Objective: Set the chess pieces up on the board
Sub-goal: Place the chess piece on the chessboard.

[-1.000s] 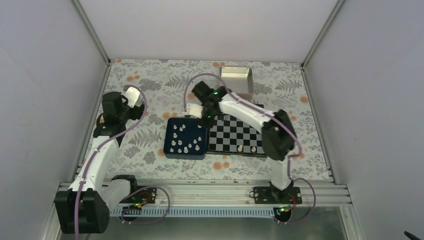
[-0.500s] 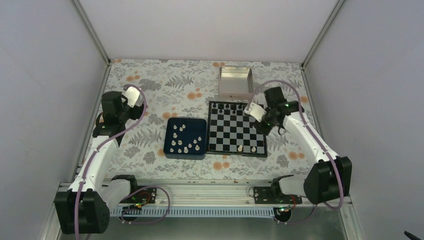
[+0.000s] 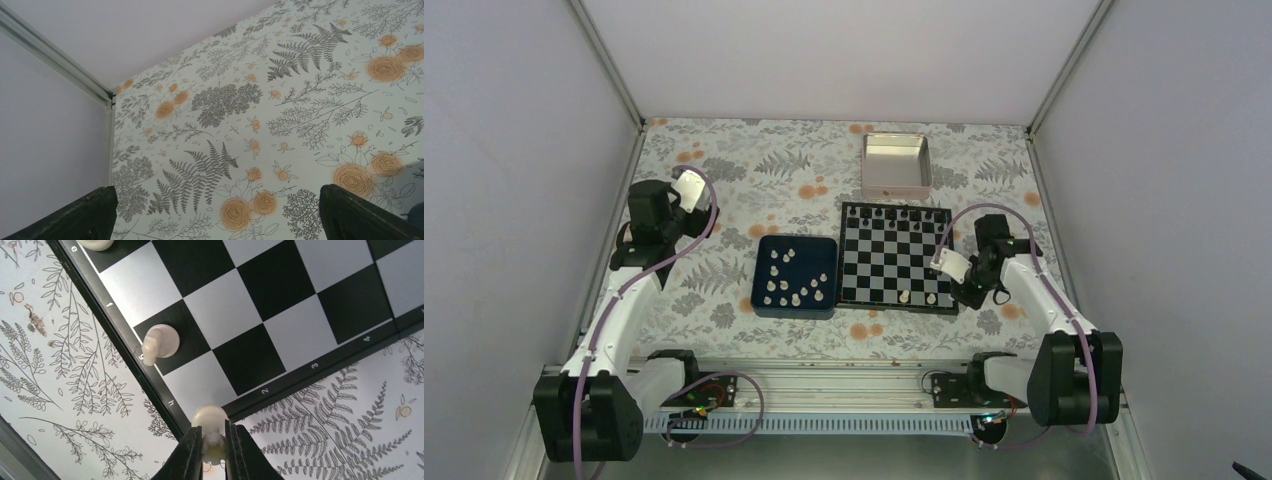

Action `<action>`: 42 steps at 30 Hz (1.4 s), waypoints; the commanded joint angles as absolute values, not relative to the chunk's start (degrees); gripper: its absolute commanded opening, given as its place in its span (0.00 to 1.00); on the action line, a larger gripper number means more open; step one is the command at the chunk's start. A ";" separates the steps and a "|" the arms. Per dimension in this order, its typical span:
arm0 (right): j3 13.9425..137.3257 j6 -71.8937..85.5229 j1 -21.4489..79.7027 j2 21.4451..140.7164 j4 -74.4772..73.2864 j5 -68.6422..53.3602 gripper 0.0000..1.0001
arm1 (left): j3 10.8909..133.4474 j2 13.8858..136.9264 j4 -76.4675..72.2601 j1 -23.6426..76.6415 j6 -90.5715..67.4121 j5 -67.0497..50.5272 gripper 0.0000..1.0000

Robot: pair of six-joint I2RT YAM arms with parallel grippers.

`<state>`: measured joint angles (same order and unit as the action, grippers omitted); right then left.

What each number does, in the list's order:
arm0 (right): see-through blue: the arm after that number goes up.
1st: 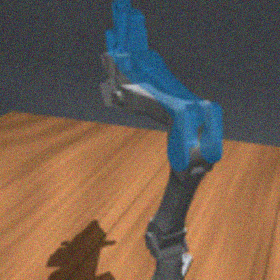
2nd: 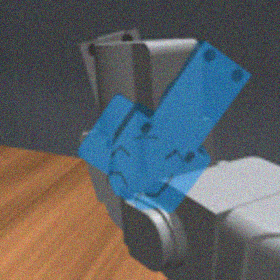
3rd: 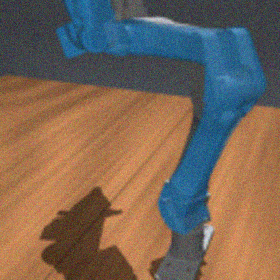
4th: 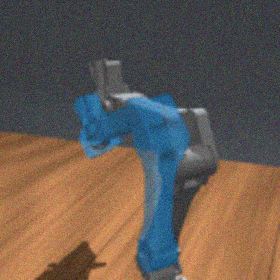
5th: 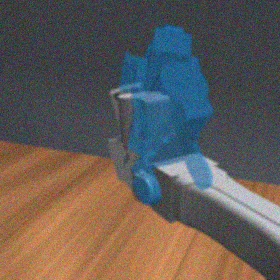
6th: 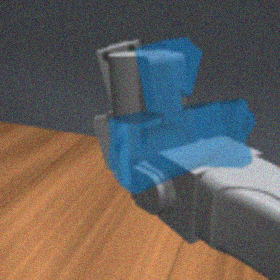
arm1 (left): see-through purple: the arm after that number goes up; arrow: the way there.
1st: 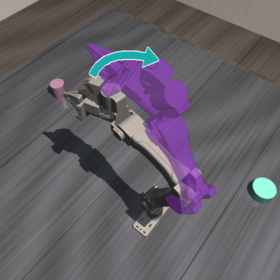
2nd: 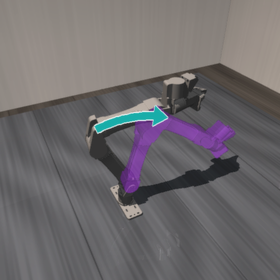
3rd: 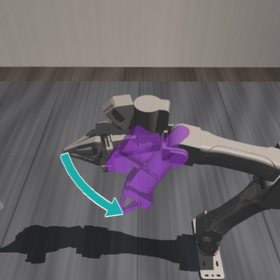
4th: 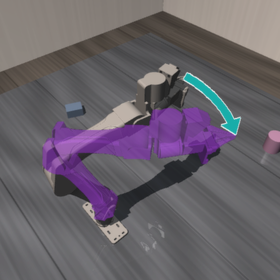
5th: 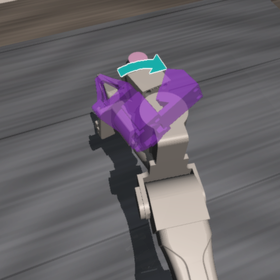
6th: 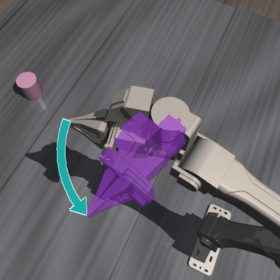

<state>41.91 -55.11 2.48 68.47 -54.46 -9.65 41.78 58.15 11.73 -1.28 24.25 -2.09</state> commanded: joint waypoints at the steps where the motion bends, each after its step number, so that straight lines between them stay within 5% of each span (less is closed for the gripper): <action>1: 40.69 -58.22 2.08 68.69 -52.32 -12.82 0.07 | 43.48 58.46 11.63 -1.58 22.94 -3.32 1.00; 42: 41.62 -57.57 2.15 71.68 -53.73 -13.94 0.17 | 43.01 59.14 11.42 -1.54 23.21 -3.16 1.00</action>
<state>39.92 -57.01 2.48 73.17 -51.33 -13.74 41.89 58.89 12.12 -1.28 23.49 -2.22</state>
